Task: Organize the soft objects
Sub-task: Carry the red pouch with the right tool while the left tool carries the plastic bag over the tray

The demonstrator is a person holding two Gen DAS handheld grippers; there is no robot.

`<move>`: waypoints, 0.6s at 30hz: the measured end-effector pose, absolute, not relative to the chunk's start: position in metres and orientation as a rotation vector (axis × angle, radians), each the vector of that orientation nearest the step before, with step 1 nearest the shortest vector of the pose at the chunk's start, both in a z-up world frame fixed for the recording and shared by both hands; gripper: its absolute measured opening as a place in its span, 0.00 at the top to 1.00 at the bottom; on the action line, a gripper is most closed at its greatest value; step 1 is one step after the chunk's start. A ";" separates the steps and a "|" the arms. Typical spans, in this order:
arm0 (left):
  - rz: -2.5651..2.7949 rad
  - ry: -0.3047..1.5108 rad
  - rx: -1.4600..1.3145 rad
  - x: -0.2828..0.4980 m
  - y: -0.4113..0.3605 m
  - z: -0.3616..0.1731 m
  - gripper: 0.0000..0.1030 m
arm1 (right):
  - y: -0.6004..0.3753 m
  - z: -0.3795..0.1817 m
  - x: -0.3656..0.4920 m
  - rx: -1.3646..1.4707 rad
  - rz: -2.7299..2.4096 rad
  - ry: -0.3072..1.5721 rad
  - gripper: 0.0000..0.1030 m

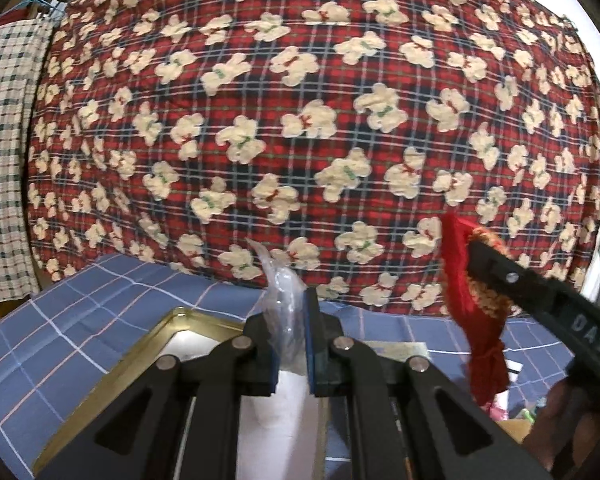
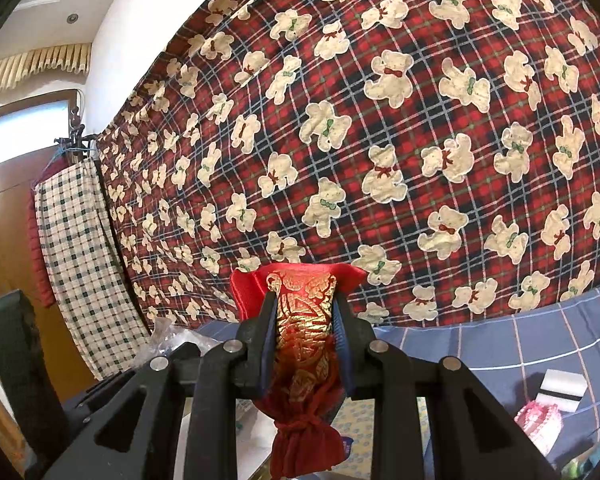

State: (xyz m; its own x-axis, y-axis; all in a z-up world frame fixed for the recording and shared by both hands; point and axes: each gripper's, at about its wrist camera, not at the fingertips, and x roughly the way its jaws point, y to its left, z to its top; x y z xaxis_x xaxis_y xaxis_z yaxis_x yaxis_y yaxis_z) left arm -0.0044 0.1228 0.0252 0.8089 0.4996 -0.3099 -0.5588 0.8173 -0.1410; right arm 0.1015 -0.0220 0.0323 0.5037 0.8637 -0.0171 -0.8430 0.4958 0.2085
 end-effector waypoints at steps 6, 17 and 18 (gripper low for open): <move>0.578 0.265 -0.263 -0.010 0.132 0.024 0.93 | -0.015 0.031 0.095 0.166 1.061 0.133 0.73; 0.595 0.279 -0.340 -0.035 0.156 0.026 0.93 | 0.011 0.022 0.080 0.061 1.096 0.171 0.73; 0.602 0.282 -0.352 -0.037 0.161 0.025 0.93 | 0.013 0.021 0.080 0.053 1.097 0.174 0.73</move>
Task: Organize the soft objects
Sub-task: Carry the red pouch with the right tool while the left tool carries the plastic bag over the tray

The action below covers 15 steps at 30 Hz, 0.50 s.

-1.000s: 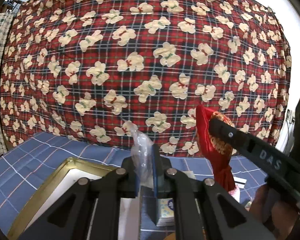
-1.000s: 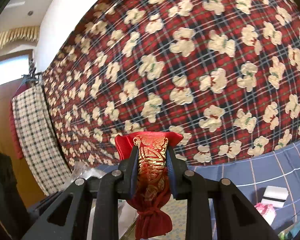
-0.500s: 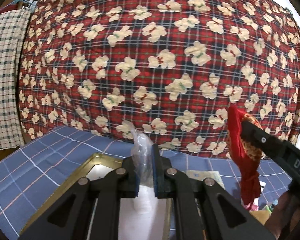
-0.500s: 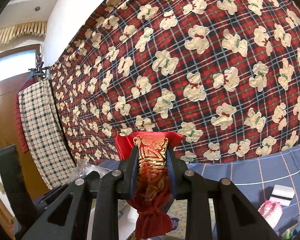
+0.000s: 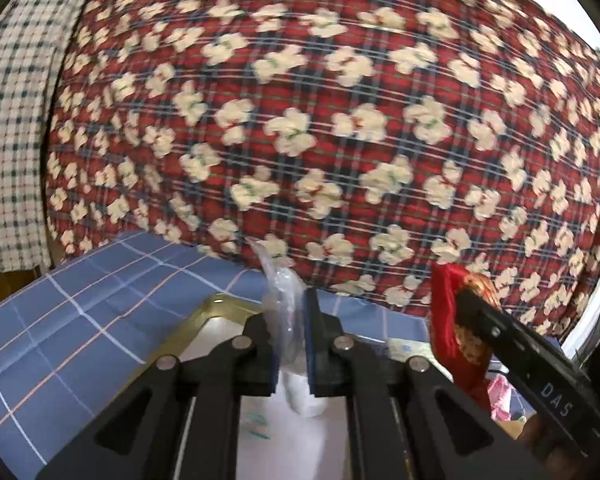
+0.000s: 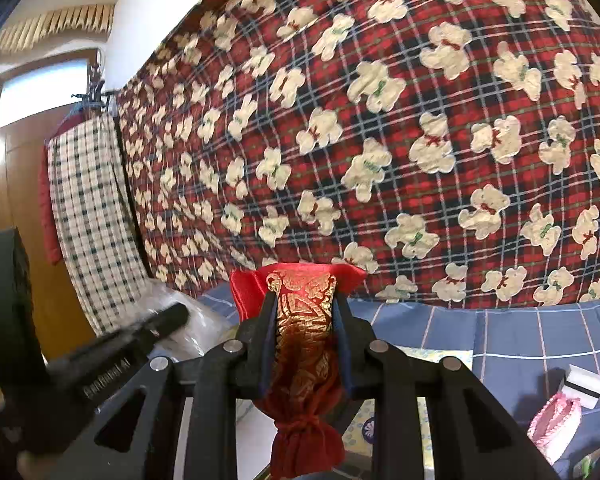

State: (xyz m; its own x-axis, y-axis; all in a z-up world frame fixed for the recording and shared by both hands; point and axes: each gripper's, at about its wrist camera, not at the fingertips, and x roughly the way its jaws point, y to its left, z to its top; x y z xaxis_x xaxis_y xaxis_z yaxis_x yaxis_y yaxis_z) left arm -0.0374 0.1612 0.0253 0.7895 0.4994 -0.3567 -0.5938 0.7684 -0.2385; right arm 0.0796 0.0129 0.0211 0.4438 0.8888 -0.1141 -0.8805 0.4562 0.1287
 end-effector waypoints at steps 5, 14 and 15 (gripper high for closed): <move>0.590 0.325 -0.391 -0.041 0.175 0.018 0.93 | 0.028 0.015 0.076 -0.004 1.101 0.200 0.72; 0.567 0.394 -0.407 -0.041 0.182 0.006 0.93 | 0.053 0.007 0.062 -0.098 1.125 0.237 0.72; 0.564 0.402 -0.405 -0.040 0.183 0.004 0.93 | 0.056 0.005 0.058 -0.117 1.124 0.233 0.72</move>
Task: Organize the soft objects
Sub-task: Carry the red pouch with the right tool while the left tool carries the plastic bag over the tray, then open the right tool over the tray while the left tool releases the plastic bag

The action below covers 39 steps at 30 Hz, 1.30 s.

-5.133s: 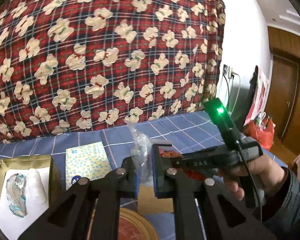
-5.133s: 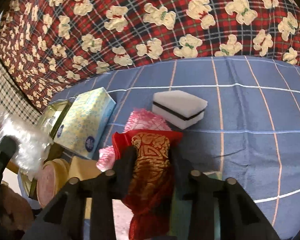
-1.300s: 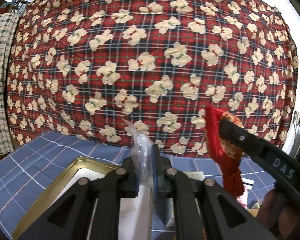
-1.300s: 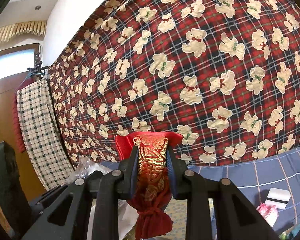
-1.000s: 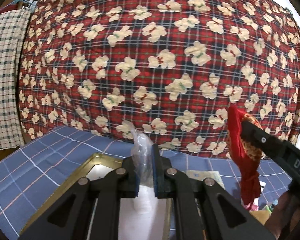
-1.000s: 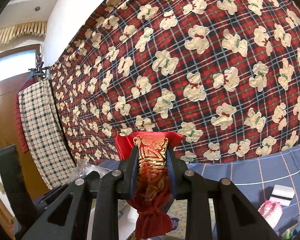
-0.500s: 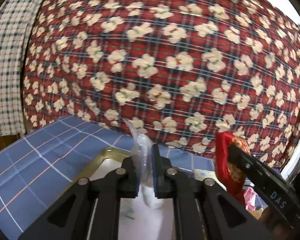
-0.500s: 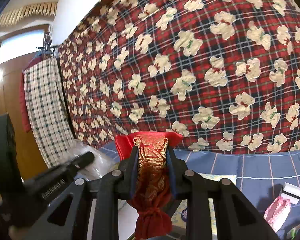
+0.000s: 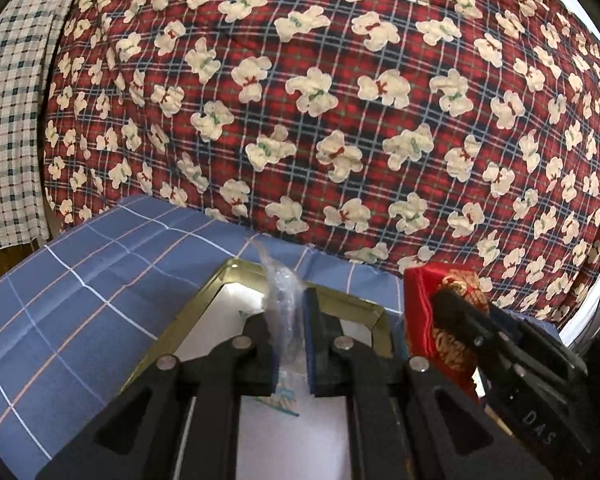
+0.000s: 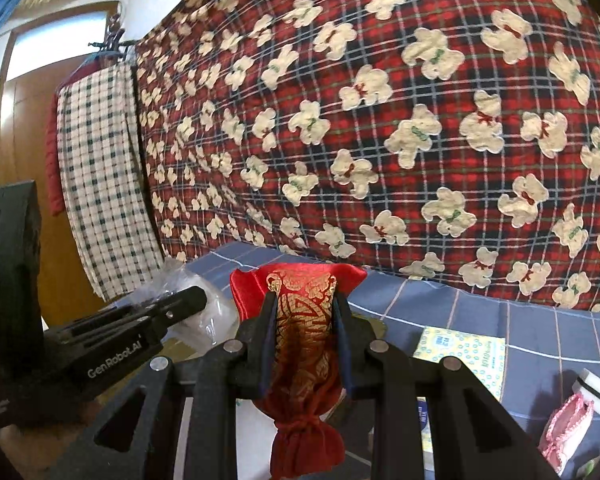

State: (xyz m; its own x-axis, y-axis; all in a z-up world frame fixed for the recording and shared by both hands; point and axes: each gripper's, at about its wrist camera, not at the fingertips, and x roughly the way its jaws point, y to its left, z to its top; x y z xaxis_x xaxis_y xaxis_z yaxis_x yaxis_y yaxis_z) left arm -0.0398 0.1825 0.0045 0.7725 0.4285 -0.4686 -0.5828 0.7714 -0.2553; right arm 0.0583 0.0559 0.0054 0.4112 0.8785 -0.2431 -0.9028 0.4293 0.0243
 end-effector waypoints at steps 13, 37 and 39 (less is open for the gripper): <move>0.536 0.456 -0.398 -0.037 0.185 -0.005 0.93 | 0.071 0.001 0.052 -0.165 1.147 0.278 0.72; 0.538 0.499 -0.428 -0.047 0.200 -0.017 0.93 | 0.091 -0.017 0.046 -0.283 1.158 0.373 0.72; 0.541 0.503 -0.429 -0.048 0.201 -0.019 0.93 | 0.091 -0.017 0.046 -0.285 1.161 0.376 0.72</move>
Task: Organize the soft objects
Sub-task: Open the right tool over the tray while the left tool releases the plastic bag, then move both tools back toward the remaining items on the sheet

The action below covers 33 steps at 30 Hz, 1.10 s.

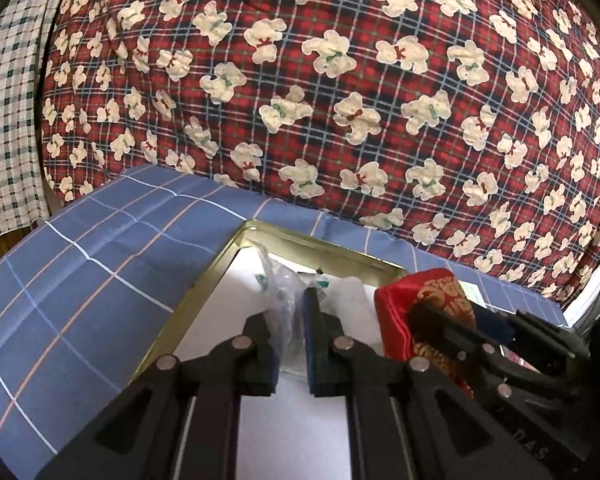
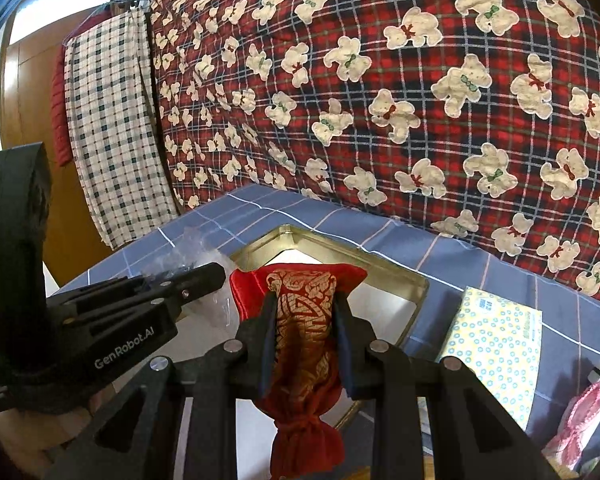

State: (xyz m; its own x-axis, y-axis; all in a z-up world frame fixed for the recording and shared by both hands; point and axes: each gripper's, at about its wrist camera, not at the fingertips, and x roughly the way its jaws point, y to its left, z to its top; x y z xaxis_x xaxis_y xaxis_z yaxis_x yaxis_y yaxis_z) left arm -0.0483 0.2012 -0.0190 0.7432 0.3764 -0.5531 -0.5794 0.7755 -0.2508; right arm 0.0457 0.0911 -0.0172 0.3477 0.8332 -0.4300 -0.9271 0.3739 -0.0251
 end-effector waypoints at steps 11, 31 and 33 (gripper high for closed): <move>0.559 0.533 -0.421 -0.048 0.201 -0.024 0.87 | 0.085 -0.015 0.049 -0.239 1.184 0.379 0.54; 0.568 0.478 -0.390 -0.058 0.176 -0.007 0.28 | 0.047 0.007 0.064 -0.092 1.147 0.333 0.54; 0.548 0.482 -0.374 -0.054 0.168 -0.006 0.28 | 0.043 0.008 0.067 -0.078 1.134 0.333 0.54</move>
State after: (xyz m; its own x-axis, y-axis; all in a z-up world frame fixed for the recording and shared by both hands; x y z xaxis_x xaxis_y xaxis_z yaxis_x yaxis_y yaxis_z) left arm -0.0543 0.1682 -0.0060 0.7479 0.4037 -0.5269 -0.5743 0.7916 -0.2086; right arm 0.0672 0.0426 0.0082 0.3798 0.8752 -0.2998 -0.8983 0.4263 0.1065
